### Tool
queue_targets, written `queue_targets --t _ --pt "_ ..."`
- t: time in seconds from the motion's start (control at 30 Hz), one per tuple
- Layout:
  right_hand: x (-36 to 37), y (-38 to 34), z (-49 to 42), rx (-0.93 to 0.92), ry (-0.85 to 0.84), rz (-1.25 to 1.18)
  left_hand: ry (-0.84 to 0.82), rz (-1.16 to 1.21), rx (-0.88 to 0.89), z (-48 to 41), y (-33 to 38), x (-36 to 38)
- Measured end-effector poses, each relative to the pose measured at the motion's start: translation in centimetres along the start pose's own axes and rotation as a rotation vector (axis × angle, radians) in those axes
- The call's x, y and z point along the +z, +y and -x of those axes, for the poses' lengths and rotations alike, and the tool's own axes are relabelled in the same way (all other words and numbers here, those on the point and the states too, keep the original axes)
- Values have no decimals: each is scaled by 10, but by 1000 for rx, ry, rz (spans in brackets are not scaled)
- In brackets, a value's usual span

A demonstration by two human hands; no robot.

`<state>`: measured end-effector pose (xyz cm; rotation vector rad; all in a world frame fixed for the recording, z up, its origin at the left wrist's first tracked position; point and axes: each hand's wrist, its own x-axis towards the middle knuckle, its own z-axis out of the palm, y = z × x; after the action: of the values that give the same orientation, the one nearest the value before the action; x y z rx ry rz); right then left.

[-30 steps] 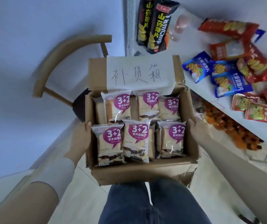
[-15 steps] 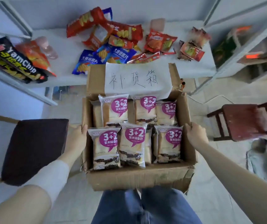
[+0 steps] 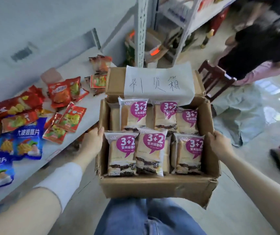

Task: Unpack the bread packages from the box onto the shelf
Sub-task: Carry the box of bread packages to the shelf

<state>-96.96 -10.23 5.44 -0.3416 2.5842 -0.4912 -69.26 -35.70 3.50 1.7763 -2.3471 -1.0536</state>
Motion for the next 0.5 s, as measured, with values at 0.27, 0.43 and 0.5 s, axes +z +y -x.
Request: queue_targets --t 0.27,0.43,0.5 --pt "-49 22 -65 291 148 -115 -237 -75 230 -124 151 38" --pt "-63 42 -129 413 196 -169 -340 -112 278 -183 235 86" --pt "-66 53 -159 447 181 -206 -343 -143 299 -202 262 109"
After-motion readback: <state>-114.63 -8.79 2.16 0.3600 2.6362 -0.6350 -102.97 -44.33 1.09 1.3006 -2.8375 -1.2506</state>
